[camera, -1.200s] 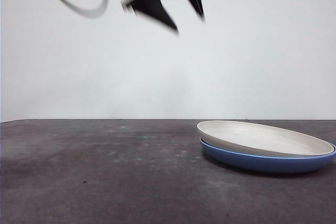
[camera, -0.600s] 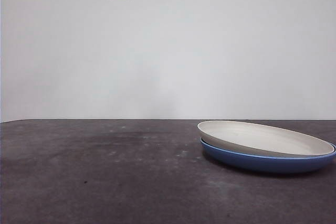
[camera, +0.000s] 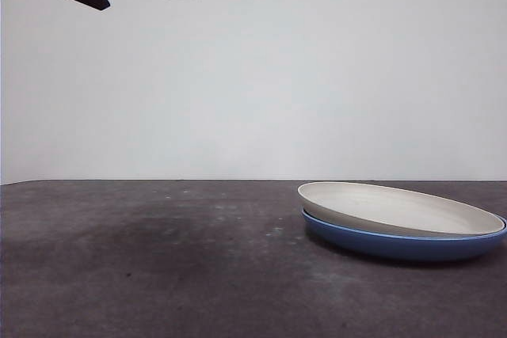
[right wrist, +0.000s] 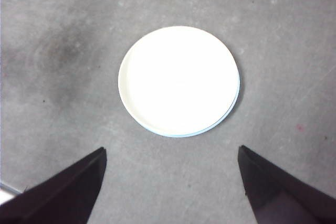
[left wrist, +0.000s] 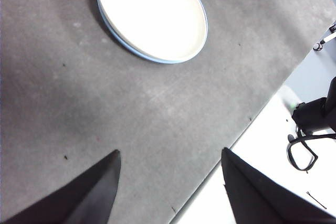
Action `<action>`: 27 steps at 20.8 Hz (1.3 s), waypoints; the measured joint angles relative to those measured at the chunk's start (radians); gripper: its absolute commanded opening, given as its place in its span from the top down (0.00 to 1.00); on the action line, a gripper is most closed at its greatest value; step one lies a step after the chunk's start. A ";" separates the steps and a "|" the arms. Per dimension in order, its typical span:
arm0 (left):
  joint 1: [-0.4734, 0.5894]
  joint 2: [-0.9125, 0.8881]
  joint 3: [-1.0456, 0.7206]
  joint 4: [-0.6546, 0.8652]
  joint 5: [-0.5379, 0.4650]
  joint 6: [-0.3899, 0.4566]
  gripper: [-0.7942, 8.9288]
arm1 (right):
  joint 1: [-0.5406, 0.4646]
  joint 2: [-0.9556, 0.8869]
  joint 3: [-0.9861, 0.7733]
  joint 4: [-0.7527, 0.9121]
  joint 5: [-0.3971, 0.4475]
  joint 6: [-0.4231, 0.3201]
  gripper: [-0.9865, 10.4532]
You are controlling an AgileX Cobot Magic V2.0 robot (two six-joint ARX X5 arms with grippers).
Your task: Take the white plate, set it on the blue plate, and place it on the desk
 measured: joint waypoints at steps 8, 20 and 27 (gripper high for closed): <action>0.000 0.000 0.000 0.030 0.001 0.012 0.60 | 0.000 0.067 -0.006 0.010 0.050 0.061 0.56; 0.000 0.000 0.000 0.029 0.001 0.021 0.60 | -0.127 0.529 -0.179 0.381 0.021 0.093 0.56; 0.000 0.000 0.000 0.029 0.001 0.022 0.60 | -0.157 0.691 -0.179 0.501 -0.035 0.093 0.56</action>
